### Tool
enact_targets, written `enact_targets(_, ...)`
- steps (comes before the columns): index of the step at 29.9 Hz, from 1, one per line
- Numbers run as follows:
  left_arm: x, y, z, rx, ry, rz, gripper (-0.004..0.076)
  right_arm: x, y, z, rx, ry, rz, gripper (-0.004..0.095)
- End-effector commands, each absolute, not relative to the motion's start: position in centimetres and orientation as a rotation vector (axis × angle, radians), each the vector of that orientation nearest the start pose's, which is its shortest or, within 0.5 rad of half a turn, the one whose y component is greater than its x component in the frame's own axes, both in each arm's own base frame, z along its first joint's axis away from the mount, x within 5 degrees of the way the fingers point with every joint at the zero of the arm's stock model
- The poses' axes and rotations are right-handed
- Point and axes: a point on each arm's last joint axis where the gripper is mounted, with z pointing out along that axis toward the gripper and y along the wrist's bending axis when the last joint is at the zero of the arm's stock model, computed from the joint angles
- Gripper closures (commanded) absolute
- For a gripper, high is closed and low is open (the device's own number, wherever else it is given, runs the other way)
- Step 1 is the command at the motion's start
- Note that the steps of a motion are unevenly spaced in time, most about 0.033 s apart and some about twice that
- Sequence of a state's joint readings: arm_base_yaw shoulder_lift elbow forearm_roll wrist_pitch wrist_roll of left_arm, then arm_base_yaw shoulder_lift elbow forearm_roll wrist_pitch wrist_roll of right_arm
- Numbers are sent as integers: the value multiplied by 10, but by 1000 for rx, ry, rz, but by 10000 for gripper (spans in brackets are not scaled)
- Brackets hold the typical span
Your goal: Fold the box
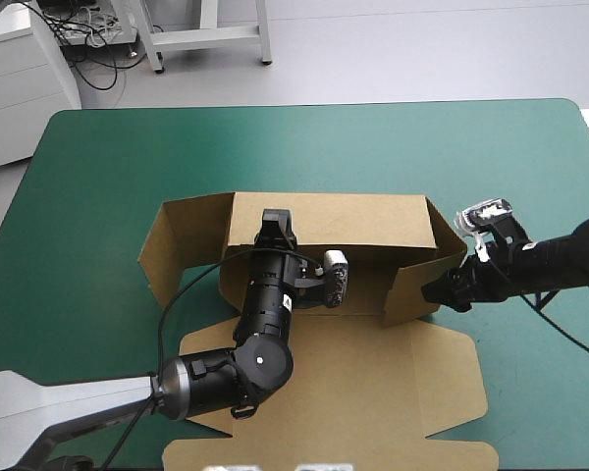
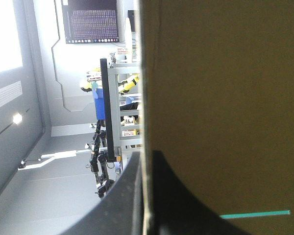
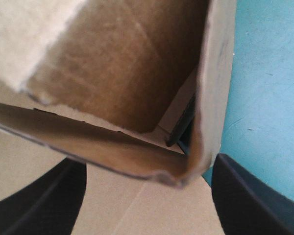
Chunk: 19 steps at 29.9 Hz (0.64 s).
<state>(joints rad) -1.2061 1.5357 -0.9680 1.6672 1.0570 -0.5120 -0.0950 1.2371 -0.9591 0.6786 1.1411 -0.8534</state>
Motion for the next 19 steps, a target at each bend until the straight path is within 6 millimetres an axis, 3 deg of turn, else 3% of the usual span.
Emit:
enact_targets(1, 180, -253, 326, 1237, 1131, 1058, 756, 218, 32, 309, -651, 2376, 592, 255)
enact_targets(9, 180, -253, 326, 1237, 1131, 1058, 756, 225, 28, 303, -616, 2302, 494, 255)
enact_targets(19, 180, -254, 326, 1243, 1128, 1050, 756, 227, 33, 307, -601, 2243, 560, 255)
